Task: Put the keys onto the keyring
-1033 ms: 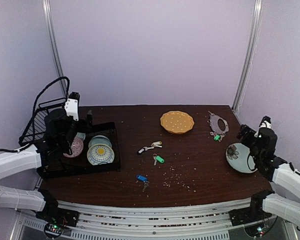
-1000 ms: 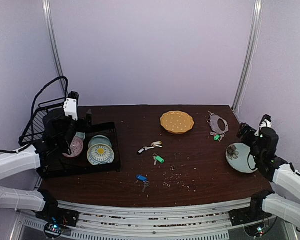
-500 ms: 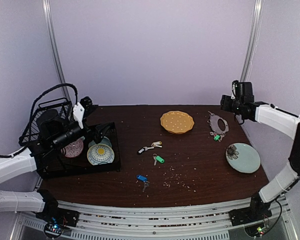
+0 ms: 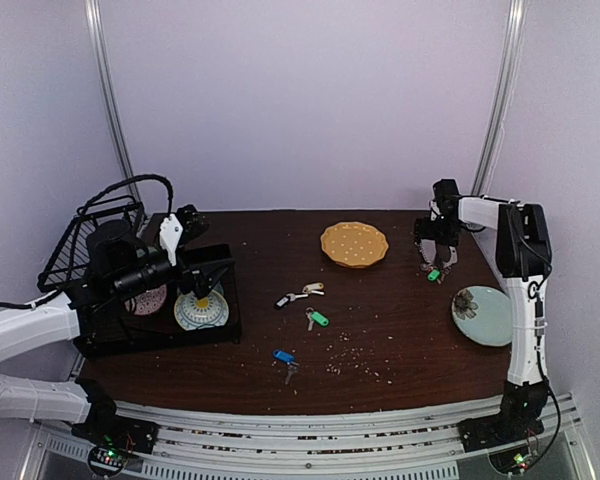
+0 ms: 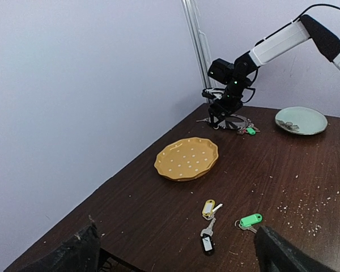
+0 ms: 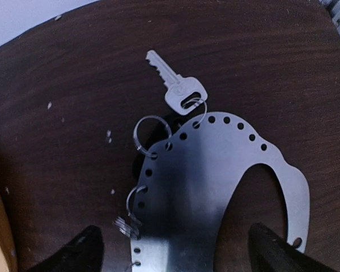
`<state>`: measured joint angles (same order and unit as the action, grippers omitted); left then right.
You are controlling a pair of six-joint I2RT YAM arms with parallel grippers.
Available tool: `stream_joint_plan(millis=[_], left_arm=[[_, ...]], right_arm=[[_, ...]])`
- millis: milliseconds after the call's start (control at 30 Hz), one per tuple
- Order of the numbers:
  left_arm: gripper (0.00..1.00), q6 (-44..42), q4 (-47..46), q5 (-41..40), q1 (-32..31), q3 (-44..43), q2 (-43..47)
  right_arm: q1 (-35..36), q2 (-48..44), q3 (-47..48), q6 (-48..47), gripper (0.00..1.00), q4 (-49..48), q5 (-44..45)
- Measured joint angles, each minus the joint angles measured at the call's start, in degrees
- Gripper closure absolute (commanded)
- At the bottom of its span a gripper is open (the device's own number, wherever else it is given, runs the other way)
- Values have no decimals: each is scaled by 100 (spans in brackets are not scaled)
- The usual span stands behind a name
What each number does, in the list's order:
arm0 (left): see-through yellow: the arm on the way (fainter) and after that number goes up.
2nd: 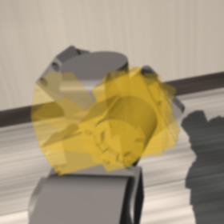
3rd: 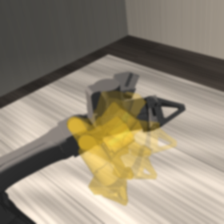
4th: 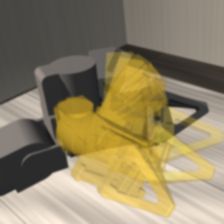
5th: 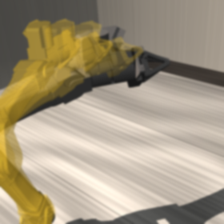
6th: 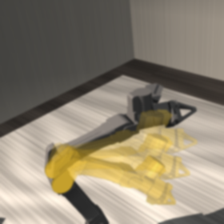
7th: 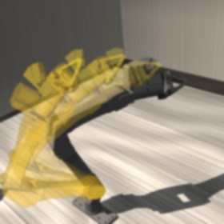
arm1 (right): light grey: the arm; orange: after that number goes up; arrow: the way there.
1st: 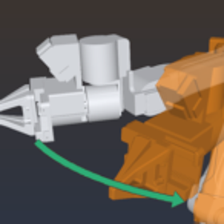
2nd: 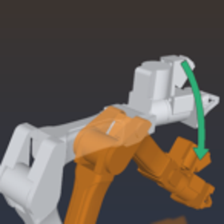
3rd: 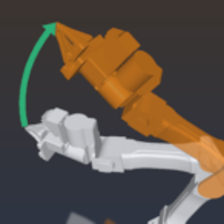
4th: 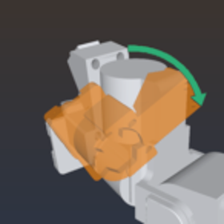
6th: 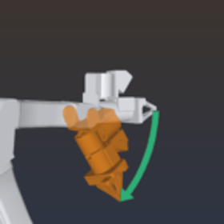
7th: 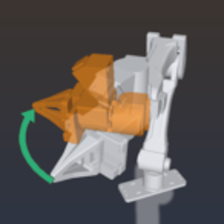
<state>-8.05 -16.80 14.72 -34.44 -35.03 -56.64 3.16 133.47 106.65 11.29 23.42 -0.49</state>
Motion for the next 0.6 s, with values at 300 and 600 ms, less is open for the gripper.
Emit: stream_joint_plan(millis=[300, 600], left_arm=[[2, -55, 63, -2, 0, -2, -92], [2, -61, 85, -39, 0, -11, -70]], right_arm=[[-92, 529, 660, -103, 16, 251, -603], [874, -313, -708, -496, 26, 188, 295]])
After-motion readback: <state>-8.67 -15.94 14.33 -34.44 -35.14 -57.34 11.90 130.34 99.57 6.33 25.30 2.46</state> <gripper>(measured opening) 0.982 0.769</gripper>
